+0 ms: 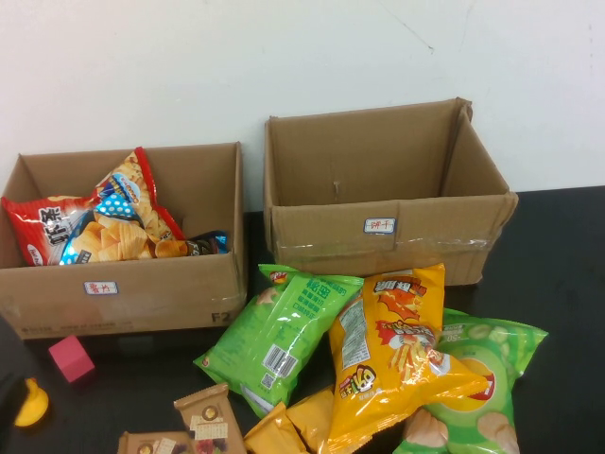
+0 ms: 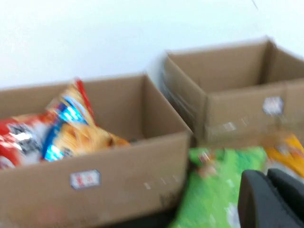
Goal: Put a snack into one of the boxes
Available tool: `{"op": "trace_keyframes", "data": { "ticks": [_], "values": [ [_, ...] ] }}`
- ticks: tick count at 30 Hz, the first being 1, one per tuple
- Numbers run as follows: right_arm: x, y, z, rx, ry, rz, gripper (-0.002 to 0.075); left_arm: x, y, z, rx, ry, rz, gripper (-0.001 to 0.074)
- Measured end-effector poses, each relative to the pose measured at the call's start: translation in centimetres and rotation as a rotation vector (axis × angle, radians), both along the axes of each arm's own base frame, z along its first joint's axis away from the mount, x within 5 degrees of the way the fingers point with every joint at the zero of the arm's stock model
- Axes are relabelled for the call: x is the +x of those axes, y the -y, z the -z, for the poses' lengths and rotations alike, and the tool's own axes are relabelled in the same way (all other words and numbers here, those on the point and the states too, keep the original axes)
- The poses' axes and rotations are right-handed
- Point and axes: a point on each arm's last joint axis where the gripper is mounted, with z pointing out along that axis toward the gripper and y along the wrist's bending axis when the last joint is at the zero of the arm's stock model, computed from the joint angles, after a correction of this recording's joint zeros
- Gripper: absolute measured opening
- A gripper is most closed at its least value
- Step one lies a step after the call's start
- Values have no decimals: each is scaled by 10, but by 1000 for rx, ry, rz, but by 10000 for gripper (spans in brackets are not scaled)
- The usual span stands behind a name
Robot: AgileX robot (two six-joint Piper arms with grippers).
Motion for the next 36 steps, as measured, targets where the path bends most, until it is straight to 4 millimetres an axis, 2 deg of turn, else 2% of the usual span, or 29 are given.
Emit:
{"op": "trace_keyframes", "data": {
  "ticks": [7,14,23,36],
  "values": [
    [0,0,0,0,0,0,-1,-14,-13,36,11,200,-138,-1],
    [0,0,0,0,0,0,-1,-15,-18,61,70,45,-242,-1],
    [0,0,0,0,0,0,-1,-17,-30,76,144,-93,-432,-1],
    [0,0,0,0,0,0,-1,-18,-31,82,132,-121,-450,-1]
  ]
}}
